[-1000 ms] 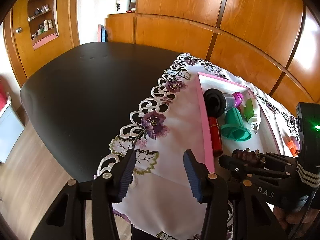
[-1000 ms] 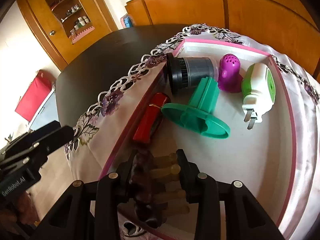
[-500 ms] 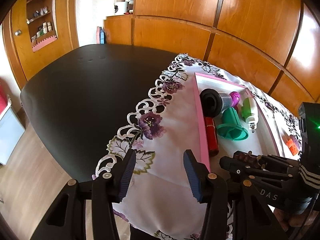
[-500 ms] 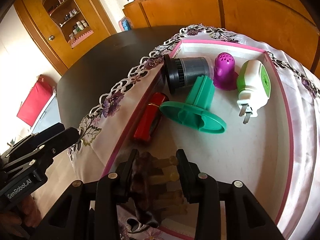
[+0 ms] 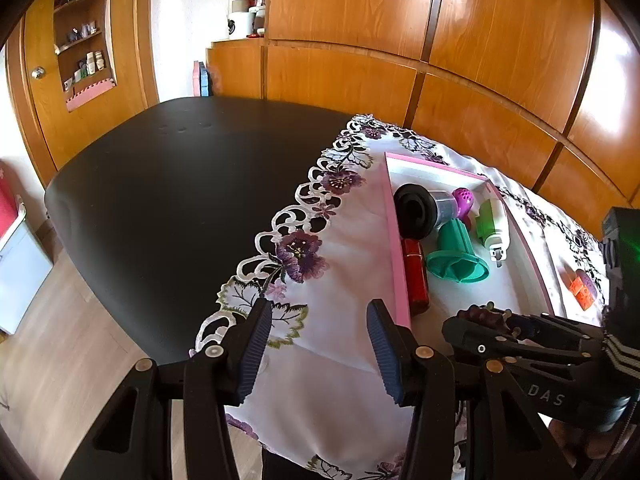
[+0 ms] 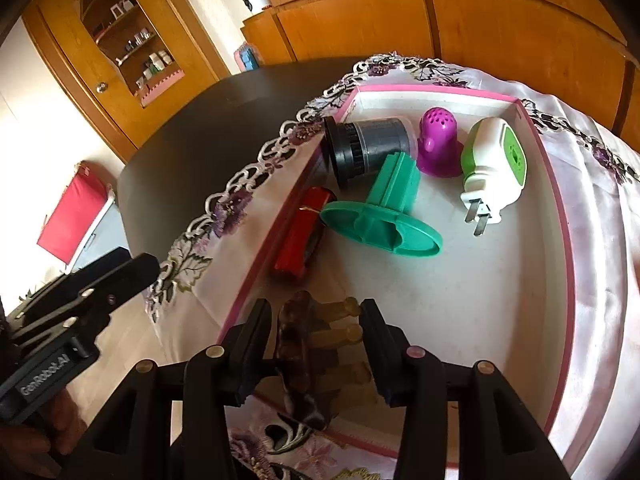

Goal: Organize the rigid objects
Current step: 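Lower the brown pegged toy into the pink tray and open the right tool, then move both tools back toward the remaining toys on the cloth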

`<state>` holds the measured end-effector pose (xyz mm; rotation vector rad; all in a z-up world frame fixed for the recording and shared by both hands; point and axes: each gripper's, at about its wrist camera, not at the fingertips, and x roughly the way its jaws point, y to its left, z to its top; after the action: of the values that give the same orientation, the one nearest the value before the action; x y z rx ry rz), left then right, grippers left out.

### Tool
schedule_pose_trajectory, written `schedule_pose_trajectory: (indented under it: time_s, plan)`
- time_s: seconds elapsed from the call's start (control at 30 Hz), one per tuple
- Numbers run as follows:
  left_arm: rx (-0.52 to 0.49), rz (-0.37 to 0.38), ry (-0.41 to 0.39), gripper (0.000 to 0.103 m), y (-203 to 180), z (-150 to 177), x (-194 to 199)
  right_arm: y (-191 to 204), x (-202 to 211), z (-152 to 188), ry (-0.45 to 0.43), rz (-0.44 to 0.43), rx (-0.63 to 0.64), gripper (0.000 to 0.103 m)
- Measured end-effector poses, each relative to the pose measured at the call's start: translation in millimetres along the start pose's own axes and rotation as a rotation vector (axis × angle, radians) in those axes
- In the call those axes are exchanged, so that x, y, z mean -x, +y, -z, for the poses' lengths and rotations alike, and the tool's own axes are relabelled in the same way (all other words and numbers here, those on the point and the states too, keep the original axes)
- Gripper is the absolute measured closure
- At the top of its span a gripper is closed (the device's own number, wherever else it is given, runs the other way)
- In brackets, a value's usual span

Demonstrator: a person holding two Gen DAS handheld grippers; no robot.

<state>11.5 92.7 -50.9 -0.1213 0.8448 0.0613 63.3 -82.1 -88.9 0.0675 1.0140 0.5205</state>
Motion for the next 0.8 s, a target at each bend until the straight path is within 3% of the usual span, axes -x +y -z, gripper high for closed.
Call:
schedule_pose_trajectory:
  time_s: [0.33,0.8]
  plan:
    - [-0.033,0.014,-0.039,0.053,-12,-3,15,-6,30,1,-0.103,0.033,-0.025,0.051]
    - [-0.117,0.072,-0.057,0.053,-46,-5,23,-53,86,1,-0.227,0.132,-0.116,0.050]
